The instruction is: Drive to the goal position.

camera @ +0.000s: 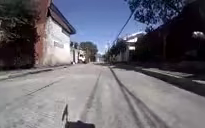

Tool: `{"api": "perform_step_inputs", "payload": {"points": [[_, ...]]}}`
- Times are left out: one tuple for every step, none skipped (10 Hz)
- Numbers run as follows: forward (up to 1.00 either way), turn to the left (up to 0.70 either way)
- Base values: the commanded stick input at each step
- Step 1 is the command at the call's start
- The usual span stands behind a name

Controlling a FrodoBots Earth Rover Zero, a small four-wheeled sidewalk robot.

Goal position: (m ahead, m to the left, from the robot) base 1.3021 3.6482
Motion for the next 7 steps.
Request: {"api": "perform_step_inputs", "payload": {"points": [[0.85, -0.03], [0.85, -0.03], [0.85, -0.03], [0.85, -0.03], [0.85, -0.03], [0.85, -0.03], [0.85, -0.03]]}}
